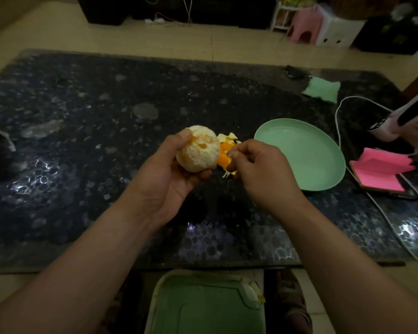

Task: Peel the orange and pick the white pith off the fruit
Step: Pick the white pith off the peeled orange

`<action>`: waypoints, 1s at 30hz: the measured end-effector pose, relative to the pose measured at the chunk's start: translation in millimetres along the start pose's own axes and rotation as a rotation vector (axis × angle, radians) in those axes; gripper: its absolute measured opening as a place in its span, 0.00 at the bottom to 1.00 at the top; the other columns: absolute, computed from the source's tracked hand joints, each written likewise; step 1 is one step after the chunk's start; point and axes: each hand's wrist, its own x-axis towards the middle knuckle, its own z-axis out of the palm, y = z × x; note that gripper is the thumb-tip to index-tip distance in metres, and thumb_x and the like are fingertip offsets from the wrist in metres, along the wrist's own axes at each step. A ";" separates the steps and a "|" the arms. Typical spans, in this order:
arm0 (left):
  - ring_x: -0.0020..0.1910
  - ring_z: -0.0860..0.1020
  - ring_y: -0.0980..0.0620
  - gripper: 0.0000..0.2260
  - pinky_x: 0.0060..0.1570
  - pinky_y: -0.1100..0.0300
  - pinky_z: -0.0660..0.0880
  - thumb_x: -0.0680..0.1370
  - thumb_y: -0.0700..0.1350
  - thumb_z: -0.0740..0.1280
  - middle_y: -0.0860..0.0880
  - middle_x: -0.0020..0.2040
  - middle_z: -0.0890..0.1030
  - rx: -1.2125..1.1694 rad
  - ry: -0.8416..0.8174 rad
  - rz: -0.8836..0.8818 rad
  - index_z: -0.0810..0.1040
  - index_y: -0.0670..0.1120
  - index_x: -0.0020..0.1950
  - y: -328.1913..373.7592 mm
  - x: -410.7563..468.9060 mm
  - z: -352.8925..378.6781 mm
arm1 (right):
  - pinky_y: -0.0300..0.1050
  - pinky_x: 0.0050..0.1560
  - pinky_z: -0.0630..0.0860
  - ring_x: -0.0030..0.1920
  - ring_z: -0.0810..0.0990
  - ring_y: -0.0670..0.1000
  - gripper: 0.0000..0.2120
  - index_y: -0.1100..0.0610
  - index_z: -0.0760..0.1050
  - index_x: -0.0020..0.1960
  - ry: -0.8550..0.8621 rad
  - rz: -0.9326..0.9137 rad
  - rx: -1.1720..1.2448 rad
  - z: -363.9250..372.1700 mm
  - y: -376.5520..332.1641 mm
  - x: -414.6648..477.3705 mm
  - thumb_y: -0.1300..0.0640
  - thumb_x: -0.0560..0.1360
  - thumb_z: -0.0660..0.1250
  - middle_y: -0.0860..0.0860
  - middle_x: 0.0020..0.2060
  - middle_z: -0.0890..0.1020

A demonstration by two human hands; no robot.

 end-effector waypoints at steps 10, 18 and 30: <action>0.63 0.84 0.44 0.19 0.56 0.52 0.84 0.77 0.46 0.72 0.44 0.58 0.87 0.004 0.103 -0.030 0.80 0.40 0.67 -9.2 12.0 -5.9 | 0.48 0.43 0.75 0.44 0.80 0.50 0.04 0.50 0.79 0.54 0.003 0.014 -0.298 8.1 15.8 7.6 0.56 0.81 0.65 0.46 0.45 0.83; 0.57 0.87 0.47 0.29 0.55 0.52 0.84 0.68 0.46 0.77 0.42 0.61 0.86 0.103 0.130 0.041 0.76 0.41 0.67 -13.7 14.1 -2.8 | 0.33 0.38 0.74 0.42 0.81 0.42 0.02 0.47 0.79 0.50 0.031 -0.083 -0.011 -3.9 -16.2 -12.2 0.51 0.81 0.70 0.42 0.40 0.82; 0.58 0.86 0.49 0.24 0.54 0.56 0.82 0.74 0.41 0.79 0.47 0.60 0.86 0.353 0.125 0.218 0.73 0.46 0.67 -22.5 10.3 -3.9 | 0.33 0.34 0.73 0.38 0.81 0.41 0.07 0.48 0.80 0.46 -0.026 -0.083 -0.065 -3.7 -22.7 -23.8 0.48 0.81 0.71 0.43 0.34 0.82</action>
